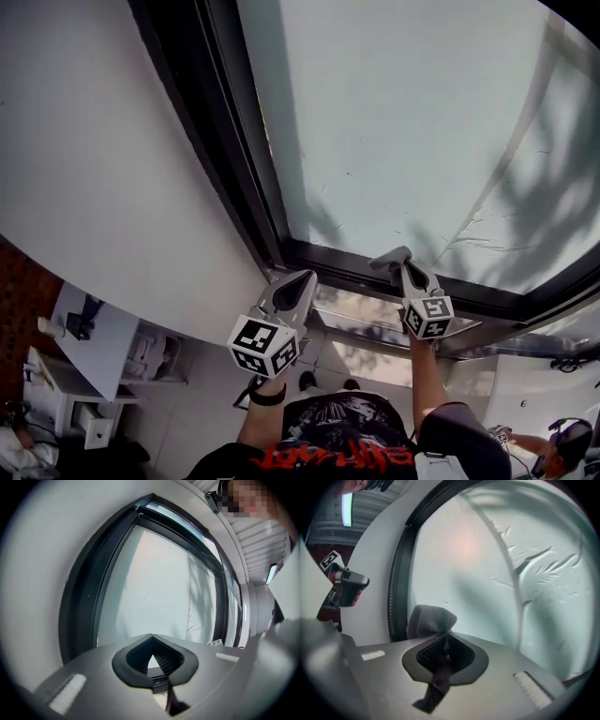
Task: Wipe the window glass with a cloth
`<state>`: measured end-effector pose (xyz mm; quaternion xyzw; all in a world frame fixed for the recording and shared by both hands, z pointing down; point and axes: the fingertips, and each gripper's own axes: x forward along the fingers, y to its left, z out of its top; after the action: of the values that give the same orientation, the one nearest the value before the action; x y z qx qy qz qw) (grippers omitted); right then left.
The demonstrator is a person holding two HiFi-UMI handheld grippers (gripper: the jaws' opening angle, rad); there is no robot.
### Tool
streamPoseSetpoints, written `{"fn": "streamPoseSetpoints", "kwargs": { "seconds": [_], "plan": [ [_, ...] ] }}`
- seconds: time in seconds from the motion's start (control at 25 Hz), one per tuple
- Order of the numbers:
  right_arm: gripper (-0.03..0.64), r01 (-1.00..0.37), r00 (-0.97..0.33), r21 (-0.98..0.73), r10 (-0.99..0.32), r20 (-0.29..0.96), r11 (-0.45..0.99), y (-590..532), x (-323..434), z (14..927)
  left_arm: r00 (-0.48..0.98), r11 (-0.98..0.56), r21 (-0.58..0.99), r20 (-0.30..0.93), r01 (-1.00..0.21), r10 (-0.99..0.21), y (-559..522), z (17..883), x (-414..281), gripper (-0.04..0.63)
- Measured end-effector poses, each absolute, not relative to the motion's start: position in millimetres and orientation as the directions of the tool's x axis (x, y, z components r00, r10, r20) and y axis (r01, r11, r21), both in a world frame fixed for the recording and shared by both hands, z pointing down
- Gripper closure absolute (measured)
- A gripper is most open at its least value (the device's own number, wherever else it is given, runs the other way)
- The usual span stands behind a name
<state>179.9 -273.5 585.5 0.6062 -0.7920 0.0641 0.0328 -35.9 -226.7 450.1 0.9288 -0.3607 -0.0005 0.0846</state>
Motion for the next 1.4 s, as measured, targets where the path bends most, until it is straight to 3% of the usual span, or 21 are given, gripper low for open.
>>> {"fn": "streamPoseSetpoints", "kwargs": {
  "seconds": [0.32, 0.6, 1.4],
  "plan": [
    [0.601, -0.888, -0.449, -0.175, -0.885, 0.121, 0.426, -315, 50, 604, 0.637, -0.624, 0.144, 0.068, -0.768, -0.768, -228, 452, -99, 0.604],
    [0.6, -0.83, -0.54, -0.238, -0.833, 0.119, 0.504, -327, -14, 605, 0.545, -0.531, 0.144, 0.084, -0.835, -0.834, -219, 460, -144, 0.604],
    [0.601, -0.835, -0.535, -0.21, -0.84, 0.095, 0.508, -321, -29, 577, 0.57, -0.551, 0.171, 0.094, -0.817, -0.816, -235, 468, -150, 0.604]
  ]
}}
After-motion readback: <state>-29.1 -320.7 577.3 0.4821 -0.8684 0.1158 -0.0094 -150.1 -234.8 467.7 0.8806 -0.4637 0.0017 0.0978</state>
